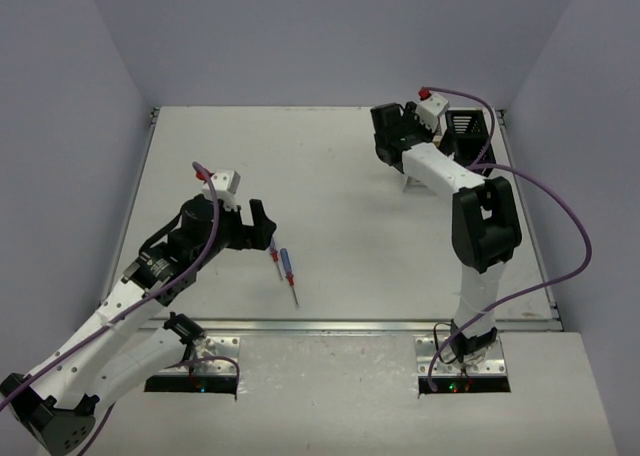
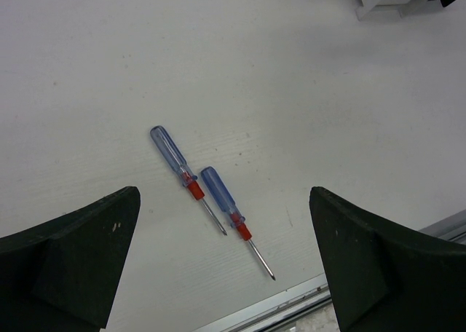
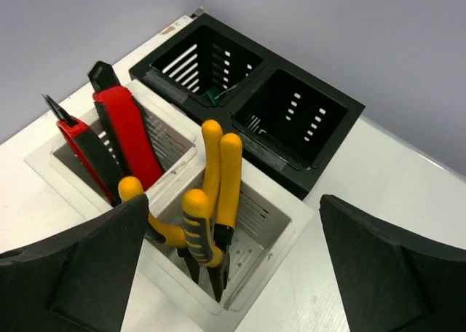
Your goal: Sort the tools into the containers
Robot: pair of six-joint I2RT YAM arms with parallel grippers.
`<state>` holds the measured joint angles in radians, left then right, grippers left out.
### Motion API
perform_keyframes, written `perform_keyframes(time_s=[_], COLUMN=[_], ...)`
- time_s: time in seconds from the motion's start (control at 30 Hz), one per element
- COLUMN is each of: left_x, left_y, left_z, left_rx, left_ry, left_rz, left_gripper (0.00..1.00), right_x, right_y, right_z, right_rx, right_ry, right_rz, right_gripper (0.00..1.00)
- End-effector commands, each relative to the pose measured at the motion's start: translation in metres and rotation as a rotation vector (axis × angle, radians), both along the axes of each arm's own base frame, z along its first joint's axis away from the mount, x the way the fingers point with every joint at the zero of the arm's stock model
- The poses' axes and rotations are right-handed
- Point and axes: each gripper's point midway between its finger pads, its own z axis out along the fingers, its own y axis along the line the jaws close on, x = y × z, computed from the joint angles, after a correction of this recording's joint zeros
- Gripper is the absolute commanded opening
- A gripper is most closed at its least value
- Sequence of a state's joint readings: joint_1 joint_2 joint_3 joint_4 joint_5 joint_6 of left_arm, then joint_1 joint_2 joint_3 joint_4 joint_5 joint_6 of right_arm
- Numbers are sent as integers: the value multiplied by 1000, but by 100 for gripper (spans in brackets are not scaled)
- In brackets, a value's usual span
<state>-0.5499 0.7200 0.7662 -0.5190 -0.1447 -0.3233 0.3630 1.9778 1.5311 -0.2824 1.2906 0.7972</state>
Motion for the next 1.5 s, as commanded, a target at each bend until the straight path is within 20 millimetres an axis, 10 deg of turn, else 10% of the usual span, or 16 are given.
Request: perform_keyframes(time_s=[0.0, 0.23, 0.33, 0.7, 1.0, 1.23, 1.37, 1.47], left_x=[14, 23, 26, 58, 83, 83, 76, 72], left_y=[4, 16, 5, 3, 12, 15, 32, 46], left_z=[0, -31, -58, -150, -190, -205, -215, -209], left_rx=[19, -16, -82, -62, 23, 54, 76, 107], left_ry=[2, 222, 335, 503, 576, 605, 637, 614], left_rz=[70, 334, 414, 555, 575, 593, 640, 645], left_gripper=[100, 100, 100, 86, 66, 37, 2, 0], right_x=[6, -4, -48, -204, -227, -230, -232, -236], right_y=[17, 69, 116, 179, 181, 183, 192, 205], right_z=[64, 115, 124, 13, -8, -12, -1, 7], right_rx=[100, 173, 308, 649, 687, 702, 726, 765], right_ry=[-106, 38, 154, 509, 509, 506, 463, 434], right_rz=[74, 539, 904, 1389, 1442, 1456, 1510, 1591], right_gripper=[99, 99, 99, 84, 81, 79, 77, 79])
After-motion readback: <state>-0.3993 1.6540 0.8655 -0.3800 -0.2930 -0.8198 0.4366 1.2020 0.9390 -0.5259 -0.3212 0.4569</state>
